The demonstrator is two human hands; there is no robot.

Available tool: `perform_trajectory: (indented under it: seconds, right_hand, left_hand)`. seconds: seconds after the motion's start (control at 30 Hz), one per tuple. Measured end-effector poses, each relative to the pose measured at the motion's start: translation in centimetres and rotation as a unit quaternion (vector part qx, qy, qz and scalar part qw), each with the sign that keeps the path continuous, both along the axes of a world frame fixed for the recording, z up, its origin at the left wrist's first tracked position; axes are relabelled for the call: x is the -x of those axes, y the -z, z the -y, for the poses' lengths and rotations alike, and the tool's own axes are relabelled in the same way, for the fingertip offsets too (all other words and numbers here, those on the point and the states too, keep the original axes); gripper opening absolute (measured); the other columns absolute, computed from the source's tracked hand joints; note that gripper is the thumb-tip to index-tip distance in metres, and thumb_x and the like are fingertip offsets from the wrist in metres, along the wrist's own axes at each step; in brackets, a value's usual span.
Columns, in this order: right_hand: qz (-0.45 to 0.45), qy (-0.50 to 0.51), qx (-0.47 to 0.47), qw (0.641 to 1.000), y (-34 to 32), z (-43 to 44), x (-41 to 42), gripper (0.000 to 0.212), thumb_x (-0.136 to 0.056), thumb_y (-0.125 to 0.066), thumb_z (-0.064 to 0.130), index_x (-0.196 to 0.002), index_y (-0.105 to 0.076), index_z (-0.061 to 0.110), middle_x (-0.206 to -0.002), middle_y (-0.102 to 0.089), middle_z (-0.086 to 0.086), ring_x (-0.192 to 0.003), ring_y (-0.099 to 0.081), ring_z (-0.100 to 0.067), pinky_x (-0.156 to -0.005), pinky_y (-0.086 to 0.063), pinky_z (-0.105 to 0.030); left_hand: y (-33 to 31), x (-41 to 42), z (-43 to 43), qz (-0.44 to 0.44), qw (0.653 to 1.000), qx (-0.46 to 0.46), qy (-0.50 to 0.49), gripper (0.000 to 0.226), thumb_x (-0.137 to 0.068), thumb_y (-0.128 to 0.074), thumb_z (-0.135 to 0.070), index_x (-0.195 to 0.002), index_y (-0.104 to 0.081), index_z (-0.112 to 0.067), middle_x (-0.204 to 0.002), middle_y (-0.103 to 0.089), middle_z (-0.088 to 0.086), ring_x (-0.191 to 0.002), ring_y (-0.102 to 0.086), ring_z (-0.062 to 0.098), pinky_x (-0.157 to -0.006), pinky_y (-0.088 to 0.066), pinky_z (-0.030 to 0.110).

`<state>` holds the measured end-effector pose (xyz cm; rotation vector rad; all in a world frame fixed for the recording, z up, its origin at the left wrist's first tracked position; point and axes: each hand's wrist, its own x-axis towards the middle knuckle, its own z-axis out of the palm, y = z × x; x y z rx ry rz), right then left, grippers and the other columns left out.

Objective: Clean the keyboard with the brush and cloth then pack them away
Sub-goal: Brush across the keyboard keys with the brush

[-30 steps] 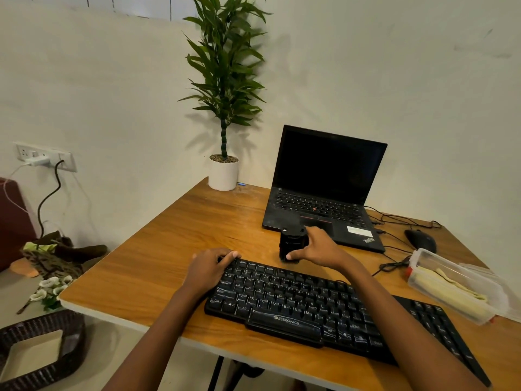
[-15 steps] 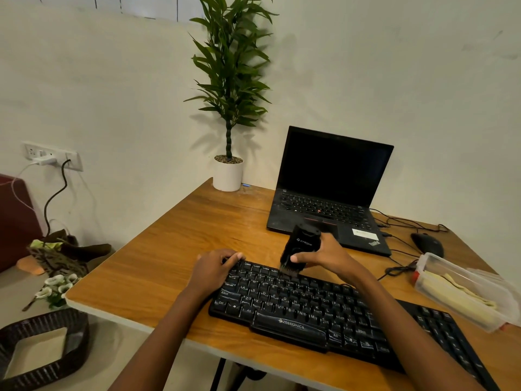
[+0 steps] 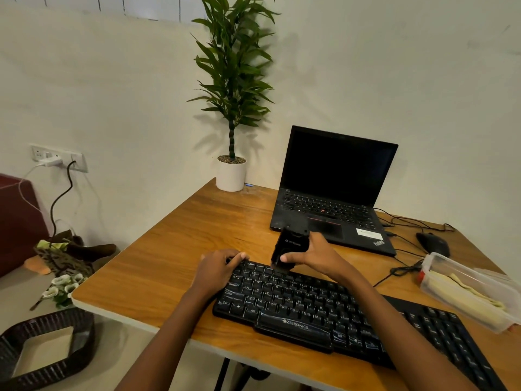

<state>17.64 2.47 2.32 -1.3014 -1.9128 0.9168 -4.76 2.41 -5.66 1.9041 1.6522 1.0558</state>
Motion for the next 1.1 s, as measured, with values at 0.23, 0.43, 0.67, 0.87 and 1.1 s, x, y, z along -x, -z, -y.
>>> perform_trajectory:
  seconds: [0.23,0.43,0.67,0.87,1.1]
  right_hand:
    - [0.027,-0.014,-0.010,0.999,0.0,0.2,-0.1,0.040,-0.073,-0.077,0.014,-0.102,-0.051,0.025,-0.099,-0.059,0.010,-0.095,-0.058,-0.008,-0.076,-0.045,-0.014]
    - [0.027,-0.010,-0.022,0.999,0.1,0.2,0.7,0.042,-0.073,-0.077,0.016,-0.106,-0.052,0.021,-0.096,-0.058,0.014,-0.088,-0.055,0.003,-0.067,-0.041,-0.006]
    - [0.119,-0.082,0.060,0.988,-2.3,-0.6,-0.5,0.045,-0.070,-0.079,0.008,-0.108,-0.055,0.014,-0.102,-0.063,-0.004,-0.095,-0.063,-0.021,-0.077,-0.055,-0.027]
    - [0.084,-0.075,0.023,0.993,-1.2,0.7,0.4,0.042,-0.071,-0.078,0.011,-0.099,-0.051,0.028,-0.098,-0.061,0.011,-0.091,-0.060,-0.005,-0.072,-0.046,-0.006]
    - [0.127,-0.098,0.030,0.987,-1.6,0.2,1.2,0.039,-0.071,-0.078,0.011,-0.093,-0.052,0.030,-0.090,-0.059,0.012,-0.083,-0.057,-0.002,-0.066,-0.044,-0.008]
  left_hand:
    - [0.2,0.0,0.0,0.002,1.000,-0.005,0.008,0.031,-0.096,-0.045,-0.039,-0.103,-0.071,-0.024,-0.107,-0.070,-0.007,-0.100,-0.062,0.013,-0.111,-0.016,0.046]
    - [-0.1,0.0,0.1,0.005,1.000,-0.006,0.002,0.030,-0.095,-0.046,-0.039,-0.104,-0.071,-0.024,-0.109,-0.069,-0.006,-0.102,-0.061,0.014,-0.109,-0.016,0.042]
    - [-0.2,0.0,-0.1,-0.007,1.000,0.002,0.002,0.031,-0.095,-0.046,-0.040,-0.105,-0.070,-0.024,-0.112,-0.068,-0.008,-0.102,-0.061,0.012,-0.110,-0.016,0.043]
    - [-0.4,-0.1,0.3,-0.018,1.000,0.001,0.008,0.032,-0.096,-0.045,-0.039,-0.106,-0.070,-0.023,-0.114,-0.067,-0.008,-0.105,-0.059,0.012,-0.108,-0.017,0.040]
    - [-0.5,-0.2,0.2,-0.021,1.000,-0.001,0.009,0.031,-0.097,-0.045,-0.038,-0.106,-0.070,-0.023,-0.113,-0.068,-0.007,-0.103,-0.060,0.012,-0.108,-0.016,0.040]
